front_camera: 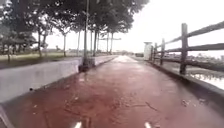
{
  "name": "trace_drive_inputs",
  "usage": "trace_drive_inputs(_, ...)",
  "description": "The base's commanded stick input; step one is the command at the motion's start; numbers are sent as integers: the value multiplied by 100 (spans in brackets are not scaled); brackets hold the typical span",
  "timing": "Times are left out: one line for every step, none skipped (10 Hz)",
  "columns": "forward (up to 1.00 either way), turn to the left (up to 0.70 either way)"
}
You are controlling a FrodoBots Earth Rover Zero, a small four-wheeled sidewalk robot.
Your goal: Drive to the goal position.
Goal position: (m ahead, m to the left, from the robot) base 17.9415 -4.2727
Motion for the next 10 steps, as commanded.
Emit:
trace_drive_inputs(50,0)
trace_drive_inputs(50,0)
trace_drive_inputs(50,0)
trace_drive_inputs(50,0)
trace_drive_inputs(50,0)
trace_drive_inputs(50,0)
trace_drive_inputs(50,0)
trace_drive_inputs(50,0)
trace_drive_inputs(50,0)
trace_drive_inputs(50,0)
